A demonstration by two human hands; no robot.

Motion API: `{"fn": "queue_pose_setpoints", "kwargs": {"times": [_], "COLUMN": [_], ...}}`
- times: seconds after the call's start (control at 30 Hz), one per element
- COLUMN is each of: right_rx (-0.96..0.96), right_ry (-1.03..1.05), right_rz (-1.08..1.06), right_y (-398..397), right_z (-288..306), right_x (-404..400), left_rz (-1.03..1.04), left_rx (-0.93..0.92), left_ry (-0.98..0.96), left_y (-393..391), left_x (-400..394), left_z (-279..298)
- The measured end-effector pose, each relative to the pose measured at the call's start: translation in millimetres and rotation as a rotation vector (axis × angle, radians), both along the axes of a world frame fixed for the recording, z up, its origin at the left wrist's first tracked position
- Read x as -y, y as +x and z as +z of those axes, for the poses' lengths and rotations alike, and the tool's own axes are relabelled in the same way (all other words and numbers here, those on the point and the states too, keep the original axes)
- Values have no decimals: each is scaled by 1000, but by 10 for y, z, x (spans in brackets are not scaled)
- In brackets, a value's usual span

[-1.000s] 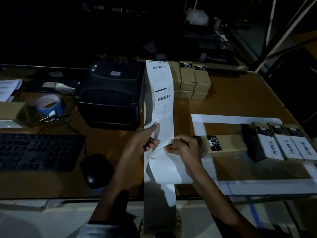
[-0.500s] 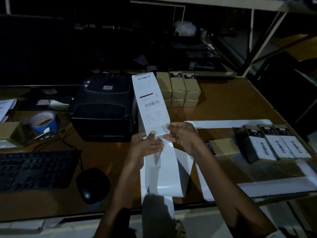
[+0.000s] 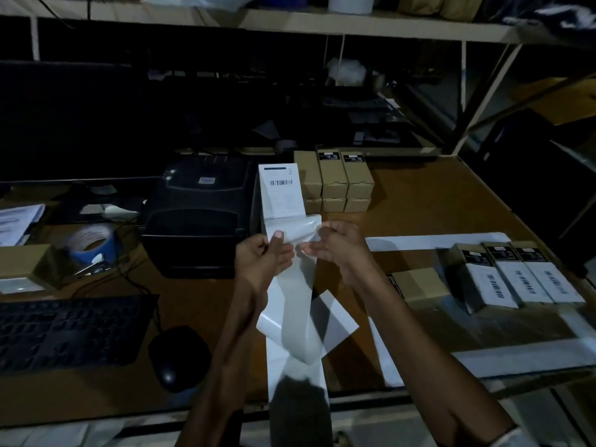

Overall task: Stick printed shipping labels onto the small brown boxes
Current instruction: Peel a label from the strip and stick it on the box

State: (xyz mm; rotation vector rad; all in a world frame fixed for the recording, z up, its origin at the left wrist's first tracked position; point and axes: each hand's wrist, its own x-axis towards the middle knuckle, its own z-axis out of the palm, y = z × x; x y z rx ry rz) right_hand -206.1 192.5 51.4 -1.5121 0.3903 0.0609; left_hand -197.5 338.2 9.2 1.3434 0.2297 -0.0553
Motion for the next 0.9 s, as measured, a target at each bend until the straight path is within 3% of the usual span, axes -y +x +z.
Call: {"fn": "queue_pose_setpoints", "kwargs": {"times": [0.1,0.2,0.3,0.43,0.53,0.67,0.8,0.9], "right_rx": [227,389,253,-87,-117,-98,-88,-60], "right_ry": [-180,-206,-1,223,259,165,80,-11], "right_rz": [-44,-154,-267,-19,-2,25,-6,-5], "right_y": [49,28,-79,-345,-471,-645,-737,-767], "right_z": [-38,-94,-260,-572,-782,-1037,-1176,-1258], "right_x": [9,-15,-12,-19,-27,-52,-84,-92], "left_rz": [25,-1,76,51,4,80,144,133], "left_rx": [130,189,48,-58,-157,-172,-38,221], "left_ry": [-79,-181,-249,-198,-127,61,711,894], "left_y": [19,28,-10,-276,-476,-657,-738,-723], "left_x": [40,81,73,23,21,8,58,68], "left_z": [93,144,-41,-415,-609,-832,-840,-777]}}
